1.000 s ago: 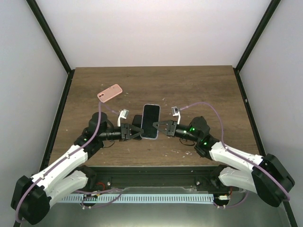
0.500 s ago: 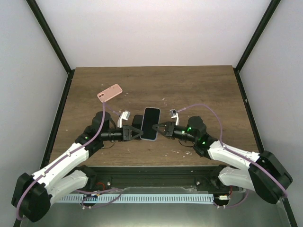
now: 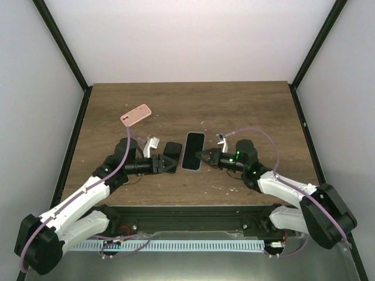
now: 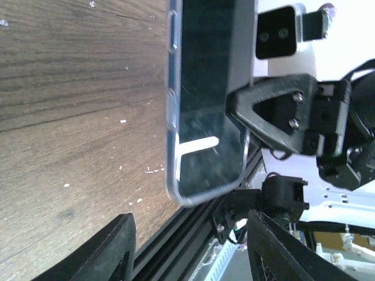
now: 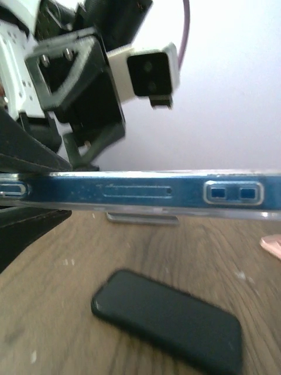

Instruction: Put the phone into the phone case

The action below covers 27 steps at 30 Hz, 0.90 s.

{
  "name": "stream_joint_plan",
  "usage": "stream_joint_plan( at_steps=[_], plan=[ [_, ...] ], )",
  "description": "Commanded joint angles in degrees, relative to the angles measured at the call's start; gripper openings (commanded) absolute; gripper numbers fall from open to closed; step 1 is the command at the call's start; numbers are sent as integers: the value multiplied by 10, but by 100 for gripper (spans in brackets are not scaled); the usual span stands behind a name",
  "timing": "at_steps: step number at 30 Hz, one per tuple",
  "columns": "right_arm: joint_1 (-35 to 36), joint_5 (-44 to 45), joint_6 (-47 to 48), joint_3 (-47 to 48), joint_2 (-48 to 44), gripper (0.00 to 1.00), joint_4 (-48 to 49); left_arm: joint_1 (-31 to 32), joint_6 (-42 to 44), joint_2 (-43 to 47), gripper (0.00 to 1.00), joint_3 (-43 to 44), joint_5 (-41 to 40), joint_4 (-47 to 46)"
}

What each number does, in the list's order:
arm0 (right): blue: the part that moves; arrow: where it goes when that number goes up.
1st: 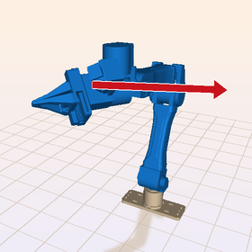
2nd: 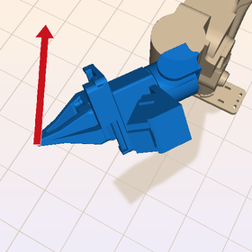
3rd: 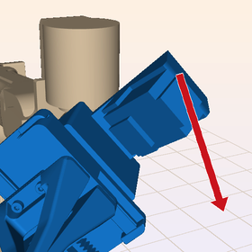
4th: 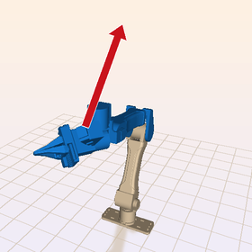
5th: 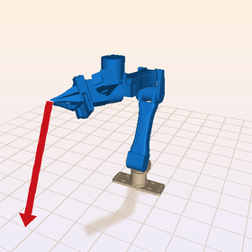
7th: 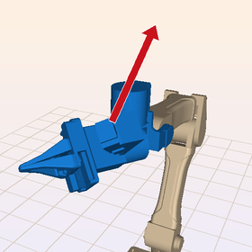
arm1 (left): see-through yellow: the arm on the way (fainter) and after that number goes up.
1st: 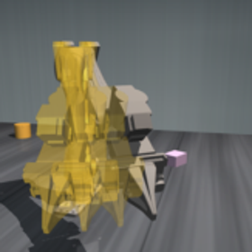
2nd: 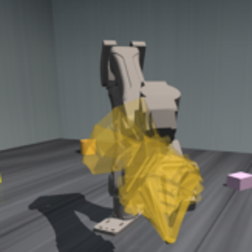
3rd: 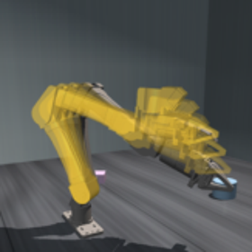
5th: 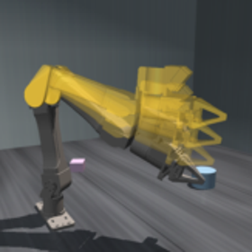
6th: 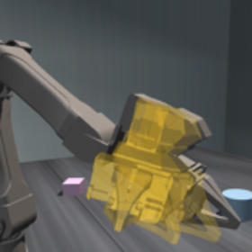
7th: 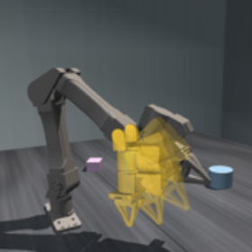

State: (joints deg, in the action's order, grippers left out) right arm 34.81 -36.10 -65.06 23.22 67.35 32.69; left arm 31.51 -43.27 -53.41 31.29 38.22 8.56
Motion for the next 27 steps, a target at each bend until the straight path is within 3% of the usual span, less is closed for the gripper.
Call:
stream_joint_plan(
  at_steps=[1, 6, 9, 13, 20, 27],
  plan=[
    [-65, -49, 144, 42, 18, 8, -82, -1, -3, 5, 57, 14, -10, 2],
    [-160, -113, 239, 78, 89, 8, -164, -1, 3, 7, 64, 18, -29, 24],
    [-205, -129, 284, 107, 142, 9, -207, -1, 11, 8, 84, 24, -57, 54],
    [-240, -129, 335, 146, 224, 9, -250, -2, 25, 14, 97, 38, -104, 98],
    [-264, -119, 350, 171, 300, 15, -250, -5, 45, 20, 100, 71, -206, 186],
    [-272, -85, 361, 188, 333, 32, -275, -7, 37, 1, 100, 90, -285, 233]
  ],
)
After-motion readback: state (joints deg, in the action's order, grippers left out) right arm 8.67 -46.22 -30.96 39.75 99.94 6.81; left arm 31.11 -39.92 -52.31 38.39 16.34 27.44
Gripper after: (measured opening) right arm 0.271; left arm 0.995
